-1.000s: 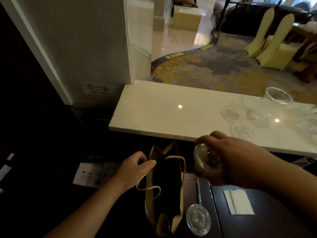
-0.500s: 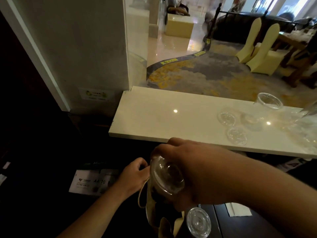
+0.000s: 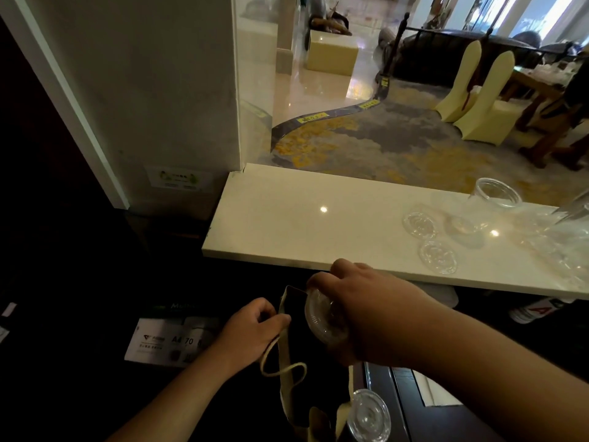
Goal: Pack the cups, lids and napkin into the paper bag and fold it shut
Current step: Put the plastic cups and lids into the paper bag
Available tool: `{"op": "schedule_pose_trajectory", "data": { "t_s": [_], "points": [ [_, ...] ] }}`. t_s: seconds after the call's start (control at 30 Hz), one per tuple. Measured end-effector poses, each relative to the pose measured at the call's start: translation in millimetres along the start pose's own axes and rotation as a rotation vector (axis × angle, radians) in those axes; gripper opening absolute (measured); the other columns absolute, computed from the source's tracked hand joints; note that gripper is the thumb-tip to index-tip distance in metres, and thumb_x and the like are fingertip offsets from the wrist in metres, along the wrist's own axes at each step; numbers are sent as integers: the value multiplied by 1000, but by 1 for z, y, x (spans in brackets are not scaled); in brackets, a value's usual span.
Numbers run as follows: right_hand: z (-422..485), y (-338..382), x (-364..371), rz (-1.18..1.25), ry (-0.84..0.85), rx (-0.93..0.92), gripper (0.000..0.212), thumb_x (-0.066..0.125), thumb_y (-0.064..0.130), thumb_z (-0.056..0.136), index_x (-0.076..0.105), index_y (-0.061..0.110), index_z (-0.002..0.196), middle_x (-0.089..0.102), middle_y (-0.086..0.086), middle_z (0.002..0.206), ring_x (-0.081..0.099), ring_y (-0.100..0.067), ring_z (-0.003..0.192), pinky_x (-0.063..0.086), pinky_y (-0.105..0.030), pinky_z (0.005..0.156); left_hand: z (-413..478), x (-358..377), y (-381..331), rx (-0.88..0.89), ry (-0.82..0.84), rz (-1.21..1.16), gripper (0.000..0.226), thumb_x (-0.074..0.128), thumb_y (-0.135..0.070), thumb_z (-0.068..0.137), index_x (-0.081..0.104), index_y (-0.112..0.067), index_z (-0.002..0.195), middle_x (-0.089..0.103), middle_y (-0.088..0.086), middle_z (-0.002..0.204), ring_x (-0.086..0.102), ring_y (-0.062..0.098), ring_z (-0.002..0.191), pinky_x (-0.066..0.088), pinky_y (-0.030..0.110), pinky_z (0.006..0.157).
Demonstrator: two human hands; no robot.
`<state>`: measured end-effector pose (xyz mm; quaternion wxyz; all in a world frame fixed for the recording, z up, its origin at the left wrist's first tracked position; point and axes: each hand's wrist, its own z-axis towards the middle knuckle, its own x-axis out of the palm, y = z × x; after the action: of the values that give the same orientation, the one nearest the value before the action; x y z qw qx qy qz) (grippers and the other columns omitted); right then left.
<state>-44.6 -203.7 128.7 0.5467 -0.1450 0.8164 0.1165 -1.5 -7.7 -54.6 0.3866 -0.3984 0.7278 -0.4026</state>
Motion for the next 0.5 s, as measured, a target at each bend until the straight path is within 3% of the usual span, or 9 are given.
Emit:
{"op": "schedule_pose_trajectory", "data": {
  "t_s": [0.13,0.23,0.33,0.4,0.5],
  "points": [
    [-13,11,-19,22,-35,-31,98,79,59,68,23,40,146,42,6,130,50,-17,113,55,-33,86,-3,-1,-2,-36,33,-18,29,72,-40,90,62,-14,88,67,2,70,65,14,62,56,36,60],
    [-21,23,-31,58,-22,-86,96,79,61,68,24,44,144,43,9,128,51,-15,113,54,-32,87,-4,-2,-2,-37,32,-48,36,75,-47,83,64,-15,93,72,17,85,71,32,74,57,43,66],
    [-24,32,-32,110,56,-129,95,81,58,70,25,45,145,42,10,132,49,-15,116,53,-35,92,-3,0,0,-64,22,-115,57,81,-51,68,67,-12,106,71,29,106,69,51,101,60,66,86],
    [-22,35,-28,141,106,-147,95,82,57,71,25,45,146,43,9,135,49,-16,119,52,-36,96,-6,1,-6,-70,20,-149,60,82,-45,66,66,-5,108,68,34,108,70,48,96,59,59,86],
    [-16,33,-17,154,127,-109,94,81,57,72,28,42,148,46,7,134,54,-18,116,51,-29,90,-11,-1,-13,-71,18,-98,57,73,-57,62,66,-11,96,69,23,91,64,24,76,52,40,67]
  ]
}}
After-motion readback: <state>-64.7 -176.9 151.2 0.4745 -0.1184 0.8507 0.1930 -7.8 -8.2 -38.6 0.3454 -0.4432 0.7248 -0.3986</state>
